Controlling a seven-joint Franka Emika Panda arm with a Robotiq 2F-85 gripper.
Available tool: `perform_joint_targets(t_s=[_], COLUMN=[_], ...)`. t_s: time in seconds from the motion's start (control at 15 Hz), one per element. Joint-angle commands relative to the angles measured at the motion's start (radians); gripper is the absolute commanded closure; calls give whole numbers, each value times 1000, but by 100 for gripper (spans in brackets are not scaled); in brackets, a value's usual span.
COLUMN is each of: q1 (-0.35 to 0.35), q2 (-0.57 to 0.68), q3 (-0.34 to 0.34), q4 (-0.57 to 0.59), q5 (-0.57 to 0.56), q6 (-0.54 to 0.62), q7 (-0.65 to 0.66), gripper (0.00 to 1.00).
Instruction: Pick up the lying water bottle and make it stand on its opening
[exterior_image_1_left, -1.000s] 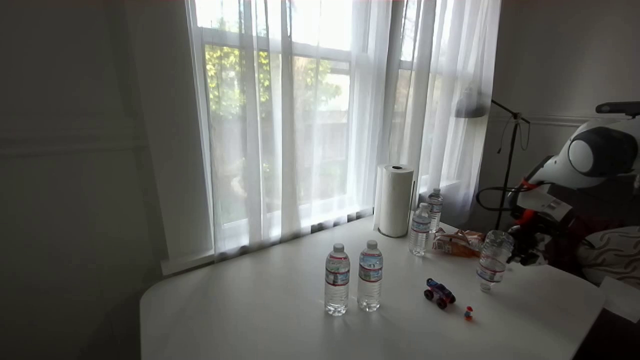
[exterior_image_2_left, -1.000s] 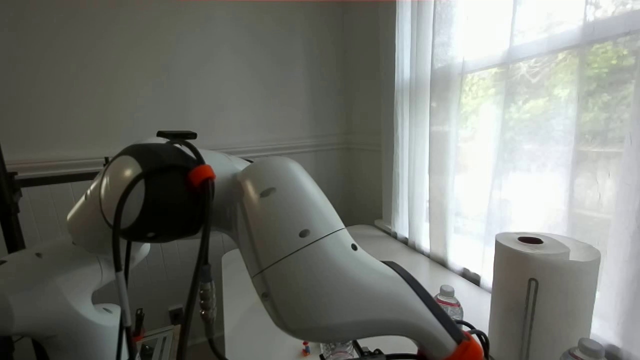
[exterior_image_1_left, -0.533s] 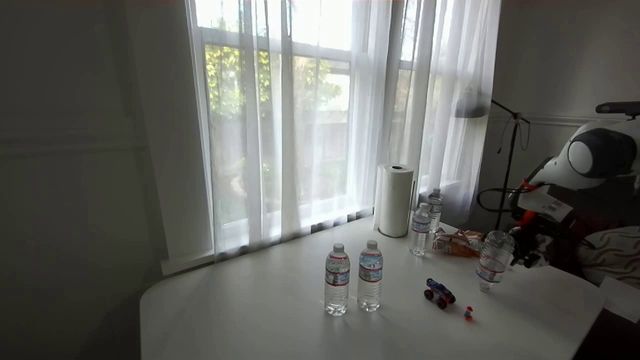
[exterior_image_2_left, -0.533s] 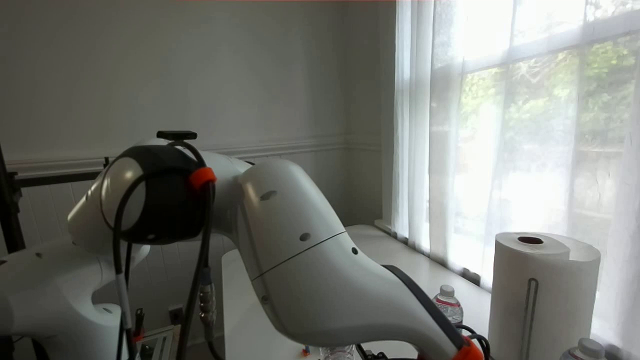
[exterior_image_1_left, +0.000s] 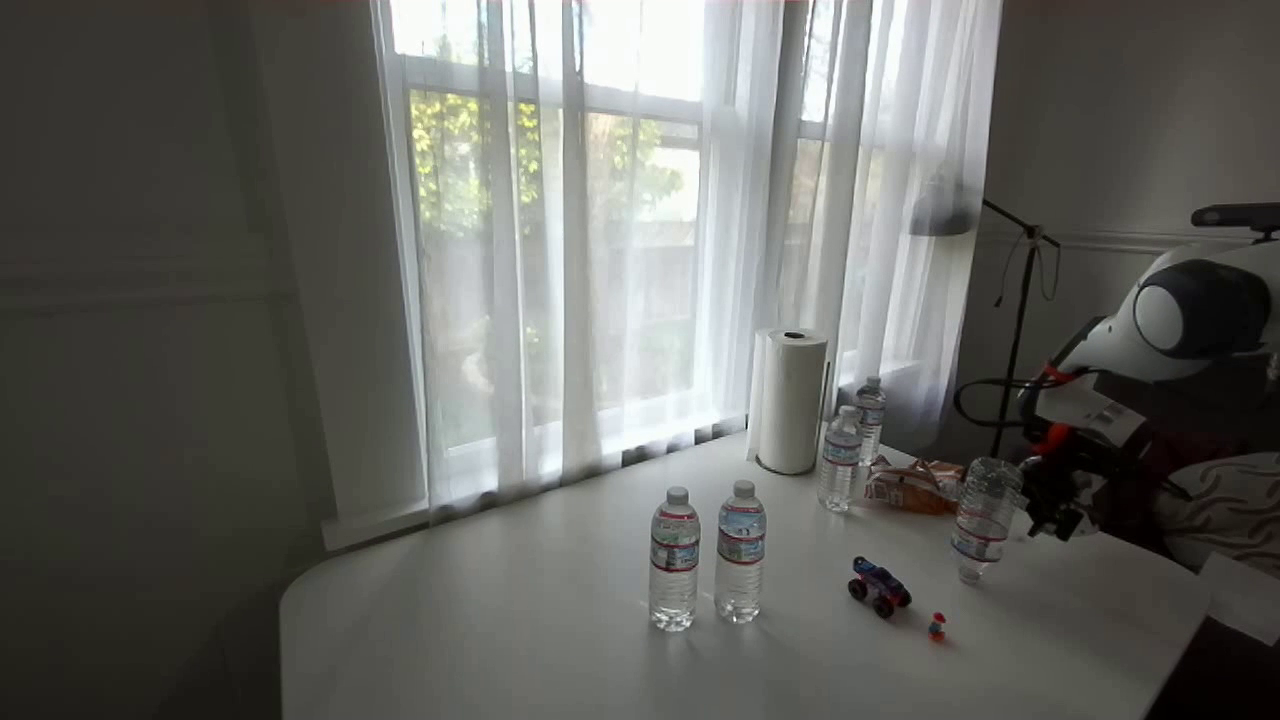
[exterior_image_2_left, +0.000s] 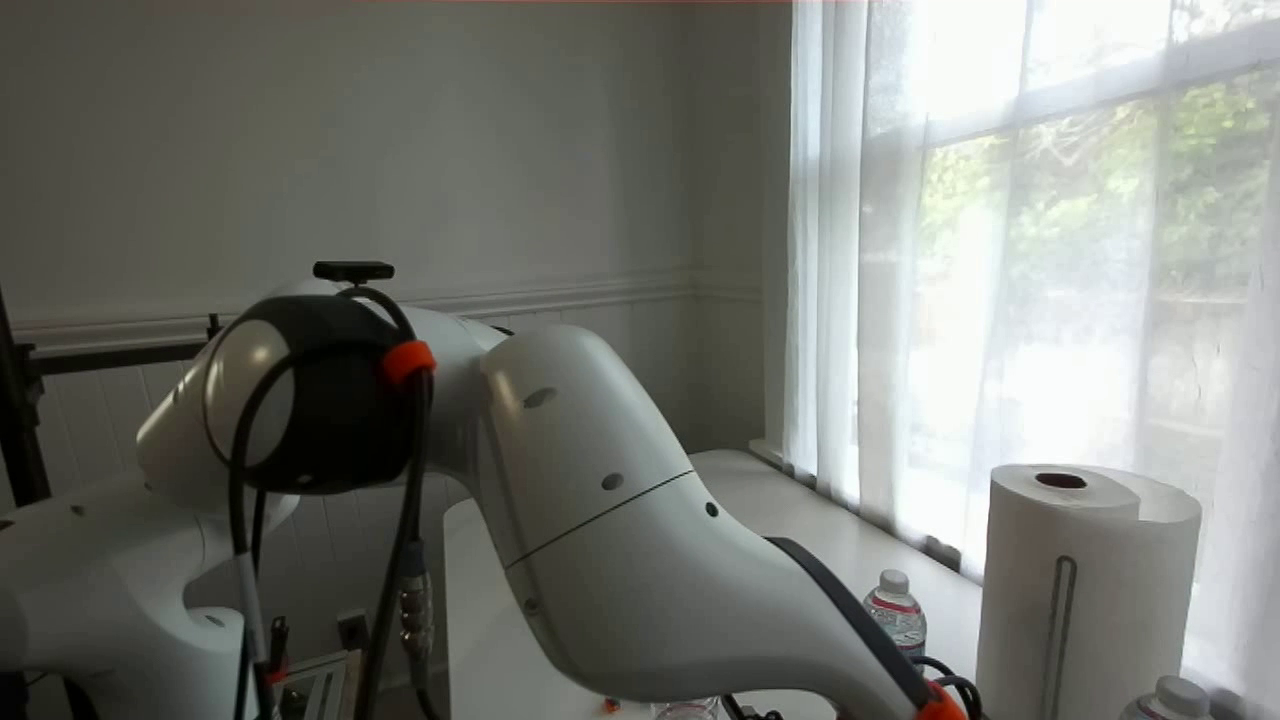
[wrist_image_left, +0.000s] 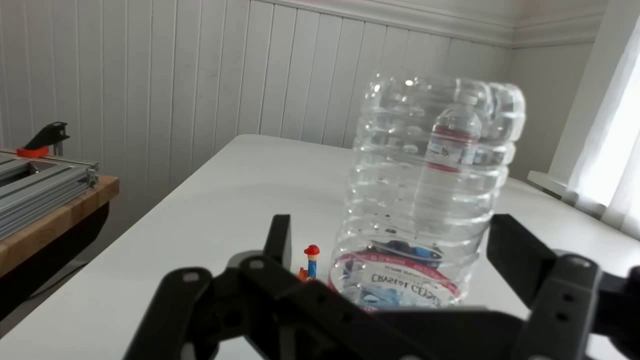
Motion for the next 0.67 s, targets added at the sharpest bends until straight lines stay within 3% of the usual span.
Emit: perform_joint_targets(t_s=[0.0, 0.6], q1=[-9, -13], q2=[19, -14], q3=[-10, -56], q4=[34, 70], q5=[21, -13], q6=[-32, -22], q7=[11, 30], gripper=[0, 0])
